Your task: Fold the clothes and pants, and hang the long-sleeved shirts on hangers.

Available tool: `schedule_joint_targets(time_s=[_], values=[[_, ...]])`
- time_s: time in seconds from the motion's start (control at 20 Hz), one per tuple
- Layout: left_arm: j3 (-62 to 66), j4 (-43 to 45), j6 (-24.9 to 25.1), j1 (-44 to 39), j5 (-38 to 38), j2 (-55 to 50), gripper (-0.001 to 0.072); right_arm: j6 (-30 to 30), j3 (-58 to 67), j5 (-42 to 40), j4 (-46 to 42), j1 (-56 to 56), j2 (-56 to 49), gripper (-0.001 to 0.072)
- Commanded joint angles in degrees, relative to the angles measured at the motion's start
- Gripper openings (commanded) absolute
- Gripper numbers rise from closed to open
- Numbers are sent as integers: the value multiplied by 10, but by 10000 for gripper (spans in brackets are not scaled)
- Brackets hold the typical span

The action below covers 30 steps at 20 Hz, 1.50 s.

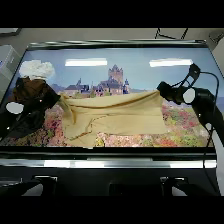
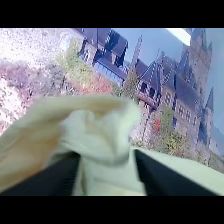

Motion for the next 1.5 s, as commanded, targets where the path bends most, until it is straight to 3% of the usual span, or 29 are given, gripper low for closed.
schedule_joint_targets(time_s=[0.0, 0.05, 0.2, 0.3, 0.35, 0.4, 0.45, 0.5, 0.7, 0.75, 1.1, 1.25, 1.3, 1.45], values=[[19, -1, 3, -5, -52, -35, 720, 20, 9, 47, 18, -9, -28, 653], [32, 3, 21, 14, -98, -28, 720, -8, 26, 85, 17, -28, -24, 684], [71, 72, 29, 113, -314, -5, 719, -154, 83, 252, 19, -131, -21, 684], [51, 135, 30, 162, -442, 6, 717, -202, 80, 355, 25, -202, -21, 663], [21, 149, 37, 176, -473, 14, 716, -216, 67, 388, 29, -230, -21, 601], [-23, 147, 52, 185, -481, 25, 714, -227, 50, 408, 33, -248, -21, 599], [-69, 142, 63, 186, -475, 36, 702, -240, 30, 427, 34, -258, -21, 599], [-118, 120, 85, 186, -461, 46, 585, -252, 10, 437, 31, -258, -21, 599], [-254, -57, 190, 185, -403, 52, 563, -262, -41, 438, 82, -256, -21, 598], [-271, -81, 200, 179, -386, 52, 521, -262, -45, 435, 89, -256, -21, 598], [-291, -145, 188, 57, -256, 50, 515, -263, -45, 429, 94, -256, -21, 598], [-291, -153, 148, 1, -182, 50, 515, -263, -45, 423, 96, -256, -21, 598], [-291, -153, 136, -17, -164, 50, 473, -263, -45, 421, 96, -256, -21, 598], [-291, -153, 132, -54, -144, 50, 131, -263, -45, 405, 95, -256, -21, 599]])
